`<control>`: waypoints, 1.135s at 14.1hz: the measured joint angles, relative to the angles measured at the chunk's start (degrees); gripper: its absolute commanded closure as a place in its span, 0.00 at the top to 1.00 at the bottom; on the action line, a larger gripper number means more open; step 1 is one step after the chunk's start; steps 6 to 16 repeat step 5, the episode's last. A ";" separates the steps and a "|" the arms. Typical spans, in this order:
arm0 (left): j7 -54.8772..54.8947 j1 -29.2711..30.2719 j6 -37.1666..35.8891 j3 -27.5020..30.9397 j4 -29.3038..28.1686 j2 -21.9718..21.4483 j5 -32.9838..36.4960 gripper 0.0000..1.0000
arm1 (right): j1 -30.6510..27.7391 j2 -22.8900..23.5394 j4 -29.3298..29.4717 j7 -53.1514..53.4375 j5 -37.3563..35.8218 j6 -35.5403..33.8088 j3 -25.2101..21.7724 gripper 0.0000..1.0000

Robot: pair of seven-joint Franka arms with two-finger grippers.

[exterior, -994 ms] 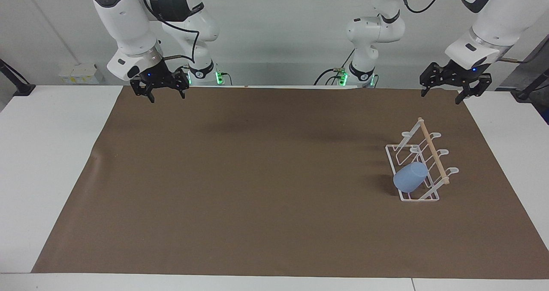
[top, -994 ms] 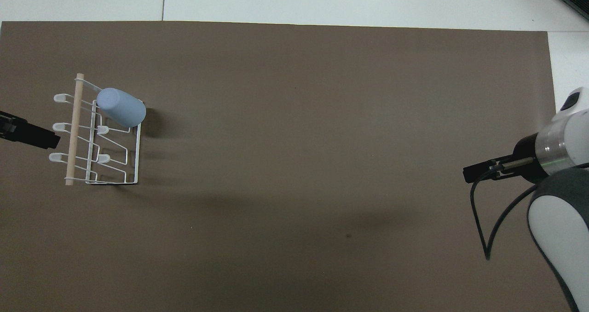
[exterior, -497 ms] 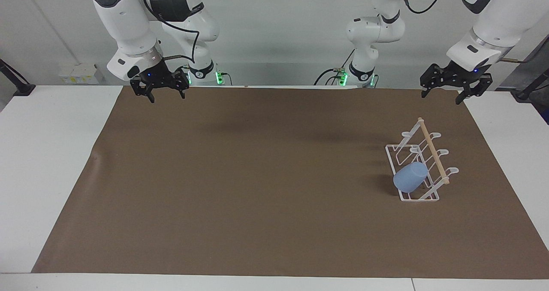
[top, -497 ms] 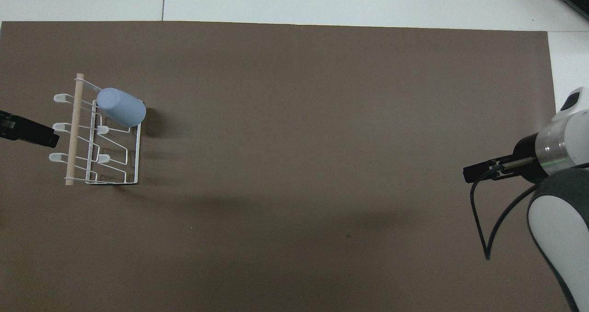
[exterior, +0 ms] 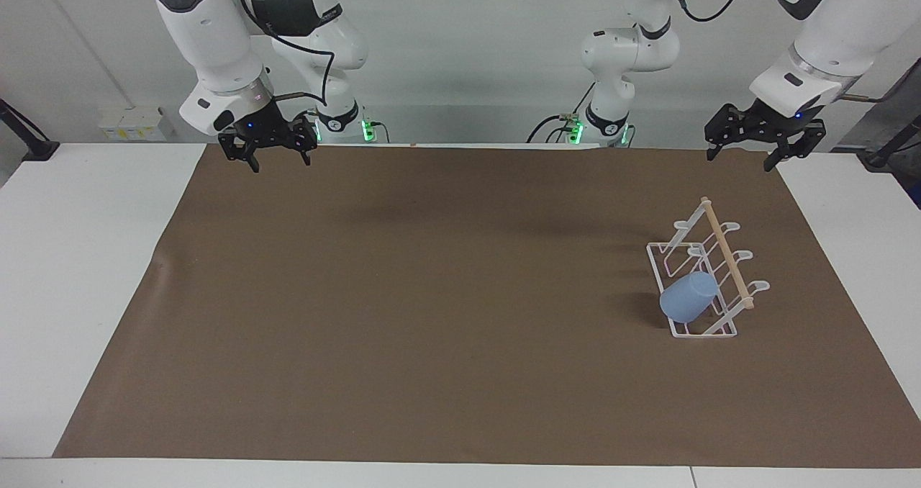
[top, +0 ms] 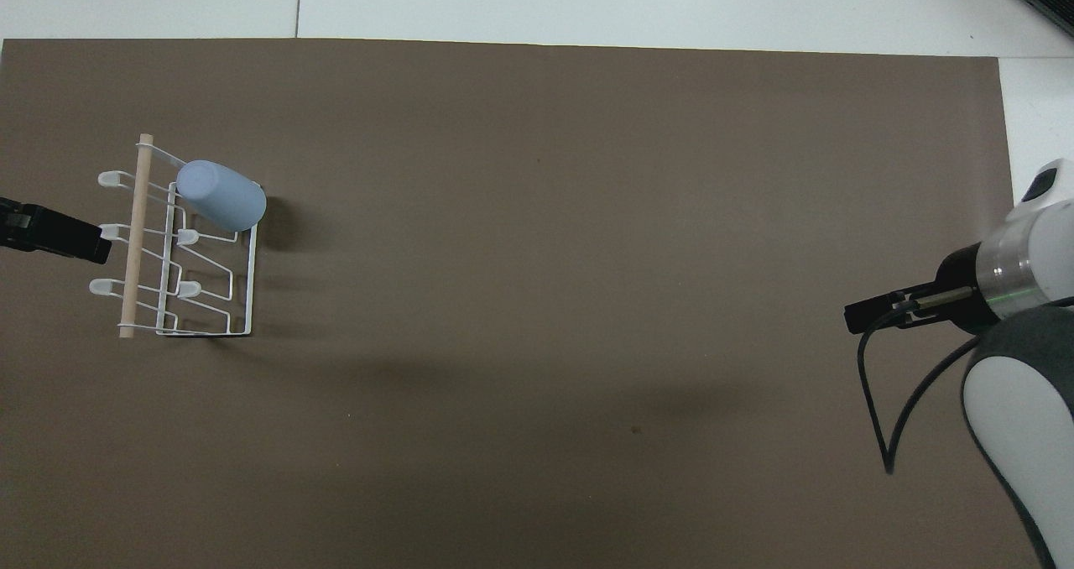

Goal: Hang cup on cup holder

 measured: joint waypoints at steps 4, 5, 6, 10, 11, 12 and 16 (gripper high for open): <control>-2.89 -0.02 0.41 -0.35 0.03 -0.21 -0.15 1.00 | 0.00 0.00 0.00 0.00 0.00 0.00 0.00 1.00; -4.07 -0.02 0.50 -0.49 0.03 -0.25 -0.17 1.00 | 0.00 0.00 0.00 0.00 0.00 0.00 0.00 1.00; -4.07 -0.02 0.50 -0.49 0.03 -0.25 -0.17 1.00 | 0.00 0.00 0.00 0.00 0.00 0.00 0.00 1.00; -4.07 -0.02 0.50 -0.49 0.03 -0.25 -0.17 1.00 | 0.00 0.00 0.00 0.00 0.00 0.00 0.00 1.00; -4.07 -0.02 0.50 -0.49 0.03 -0.25 -0.17 1.00 | 0.00 0.00 0.00 0.00 0.00 0.00 0.00 1.00; -4.07 -0.02 0.50 -0.49 0.03 -0.25 -0.17 1.00 | 0.00 0.00 0.00 0.00 0.00 0.00 0.00 1.00; -4.07 -0.02 0.50 -0.49 0.03 -0.25 -0.17 1.00 | 0.00 0.00 0.00 0.00 0.00 0.00 0.00 1.00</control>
